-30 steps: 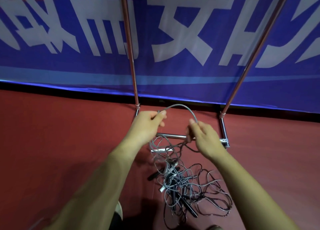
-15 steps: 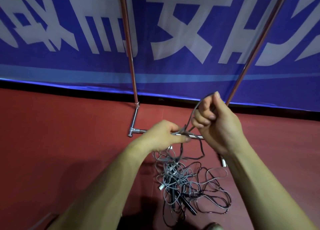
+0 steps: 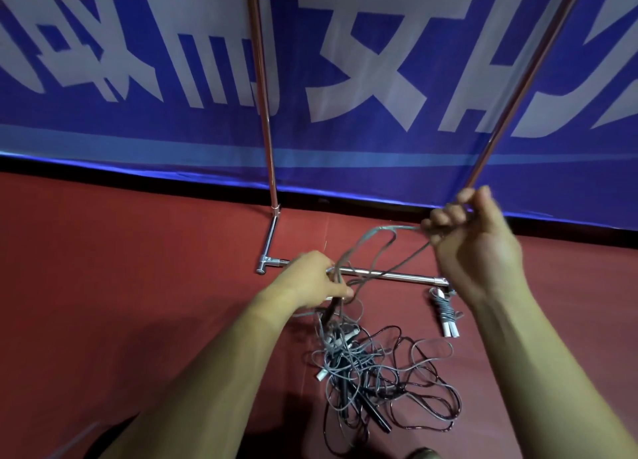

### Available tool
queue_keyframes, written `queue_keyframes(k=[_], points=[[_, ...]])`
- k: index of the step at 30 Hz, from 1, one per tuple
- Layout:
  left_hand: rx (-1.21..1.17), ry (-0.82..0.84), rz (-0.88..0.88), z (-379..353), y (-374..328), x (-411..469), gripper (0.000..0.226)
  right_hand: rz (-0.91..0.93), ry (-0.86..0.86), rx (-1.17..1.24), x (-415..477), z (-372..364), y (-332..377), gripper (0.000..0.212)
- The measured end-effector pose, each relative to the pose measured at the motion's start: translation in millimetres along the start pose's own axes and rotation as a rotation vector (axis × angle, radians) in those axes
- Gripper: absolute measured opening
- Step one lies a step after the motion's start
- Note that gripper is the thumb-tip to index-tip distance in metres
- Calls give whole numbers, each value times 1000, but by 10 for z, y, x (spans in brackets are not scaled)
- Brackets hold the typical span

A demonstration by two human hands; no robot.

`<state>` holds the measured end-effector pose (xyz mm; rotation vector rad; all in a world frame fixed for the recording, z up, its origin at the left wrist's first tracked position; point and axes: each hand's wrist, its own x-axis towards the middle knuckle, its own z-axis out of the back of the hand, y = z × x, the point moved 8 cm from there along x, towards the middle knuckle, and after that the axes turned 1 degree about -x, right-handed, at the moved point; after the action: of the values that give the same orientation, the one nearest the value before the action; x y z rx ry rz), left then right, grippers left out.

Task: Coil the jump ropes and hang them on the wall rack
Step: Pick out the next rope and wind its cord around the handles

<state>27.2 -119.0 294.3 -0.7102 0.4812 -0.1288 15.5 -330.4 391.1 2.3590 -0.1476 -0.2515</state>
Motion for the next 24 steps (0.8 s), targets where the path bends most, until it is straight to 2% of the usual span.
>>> queue_keyframes(k=[3, 6, 8, 10, 12, 15, 17, 19, 24], points=[[-104, -95, -34, 135, -42, -14, 28, -97, -84, -243, 41, 173, -272, 24], [-141, -135, -102, 205, -142, -45, 28, -143, -96, -330, 60, 211, -409, 15], [-181, -140, -132, 239, -210, -54, 23, -140, -143, -466, 75, 300, -458, 19], [-250, -74, -130, 231, -223, -48, 16, -113, -198, -631, 85, 418, -481, 27], [-191, -45, -103, 252, -149, -37, 24, -49, -267, -712, 93, 501, -416, 32], [38, -209, -2, 447, 51, -34, 41, 1, -330, -686, 96, 560, -245, 34], [125, -298, 99, 549, 173, -69, 34, 58, -358, -726, 88, 590, -107, 34], [131, -262, 173, 485, 282, -81, 33, 116, -381, -745, 73, 608, -18, 33], [-79, -27, 148, 193, 298, -32, 45, 72, -281, -470, 55, 486, -117, 33]])
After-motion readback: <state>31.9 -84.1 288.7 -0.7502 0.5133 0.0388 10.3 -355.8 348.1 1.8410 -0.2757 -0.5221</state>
